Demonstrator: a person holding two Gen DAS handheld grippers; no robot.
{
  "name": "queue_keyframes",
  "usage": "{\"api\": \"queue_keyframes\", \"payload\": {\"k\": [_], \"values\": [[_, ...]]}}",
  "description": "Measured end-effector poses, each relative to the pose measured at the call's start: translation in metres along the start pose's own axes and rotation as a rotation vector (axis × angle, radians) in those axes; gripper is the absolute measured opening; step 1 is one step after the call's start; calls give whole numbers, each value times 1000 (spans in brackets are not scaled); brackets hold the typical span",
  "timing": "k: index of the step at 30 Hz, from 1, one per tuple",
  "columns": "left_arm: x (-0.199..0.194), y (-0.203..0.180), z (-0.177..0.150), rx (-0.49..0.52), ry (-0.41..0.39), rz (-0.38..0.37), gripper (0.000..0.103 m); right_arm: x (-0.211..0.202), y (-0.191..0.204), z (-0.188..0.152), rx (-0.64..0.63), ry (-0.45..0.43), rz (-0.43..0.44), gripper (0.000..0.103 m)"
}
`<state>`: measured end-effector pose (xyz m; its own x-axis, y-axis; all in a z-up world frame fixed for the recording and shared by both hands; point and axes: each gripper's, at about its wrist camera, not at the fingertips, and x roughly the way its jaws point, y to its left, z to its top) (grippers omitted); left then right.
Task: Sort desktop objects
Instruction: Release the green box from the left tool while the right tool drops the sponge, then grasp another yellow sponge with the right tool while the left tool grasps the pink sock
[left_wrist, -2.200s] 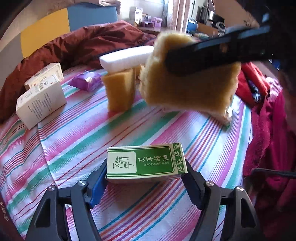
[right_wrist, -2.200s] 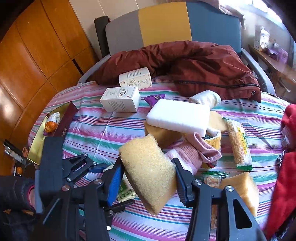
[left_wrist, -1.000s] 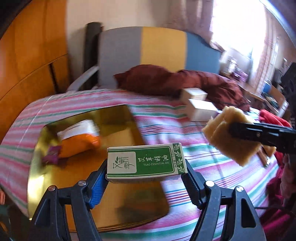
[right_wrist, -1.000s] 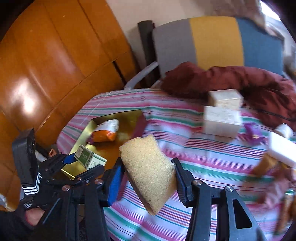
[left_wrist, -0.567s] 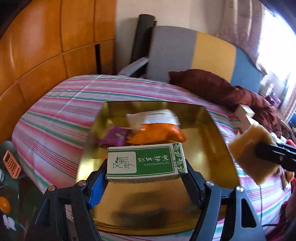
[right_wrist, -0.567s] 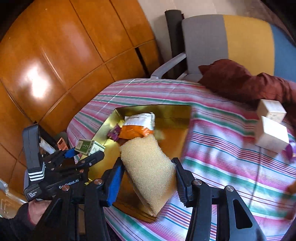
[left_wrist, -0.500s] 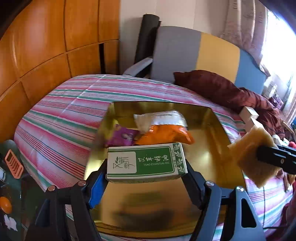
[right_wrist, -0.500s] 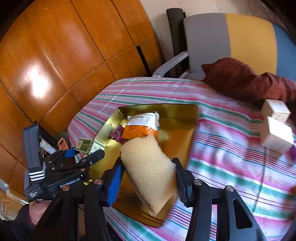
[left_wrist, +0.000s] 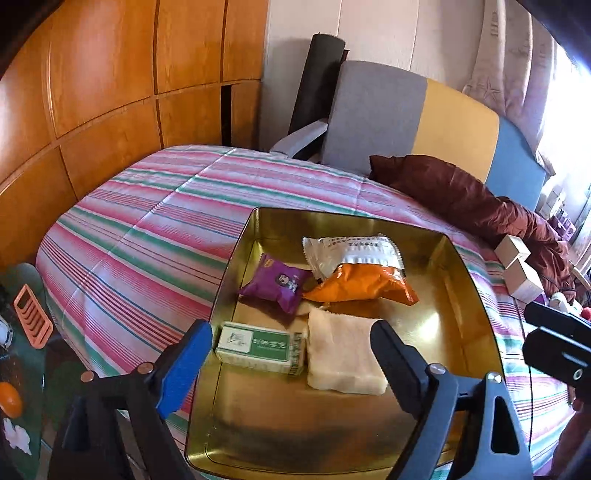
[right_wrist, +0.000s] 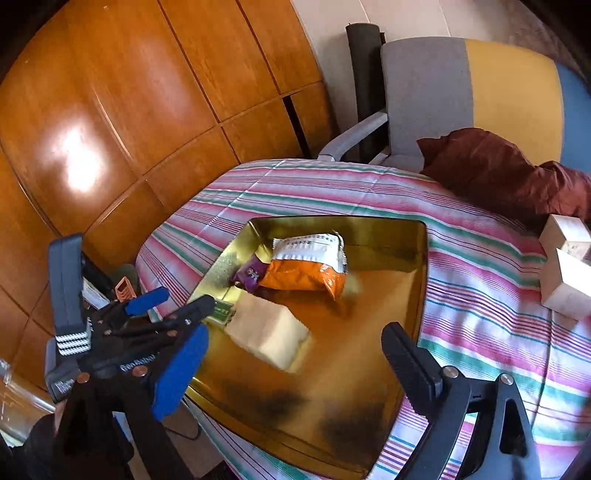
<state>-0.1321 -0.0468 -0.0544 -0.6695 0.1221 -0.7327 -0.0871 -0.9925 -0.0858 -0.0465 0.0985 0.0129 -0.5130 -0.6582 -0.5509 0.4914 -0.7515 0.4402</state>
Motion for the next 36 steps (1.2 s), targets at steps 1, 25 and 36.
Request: {"api": "queue_keyframes", "payload": {"k": [1, 25, 36], "values": [[-2, -3, 0, 9, -6, -7, 89, -2, -2, -2, 3, -1, -6, 96], [-31, -147, -17, 253, 8, -308, 84, -97, -93, -46, 111, -106, -285, 96], [-42, -240, -31, 423, 18, -466, 79, -196, -205, -82, 380, -142, -498, 95]]}}
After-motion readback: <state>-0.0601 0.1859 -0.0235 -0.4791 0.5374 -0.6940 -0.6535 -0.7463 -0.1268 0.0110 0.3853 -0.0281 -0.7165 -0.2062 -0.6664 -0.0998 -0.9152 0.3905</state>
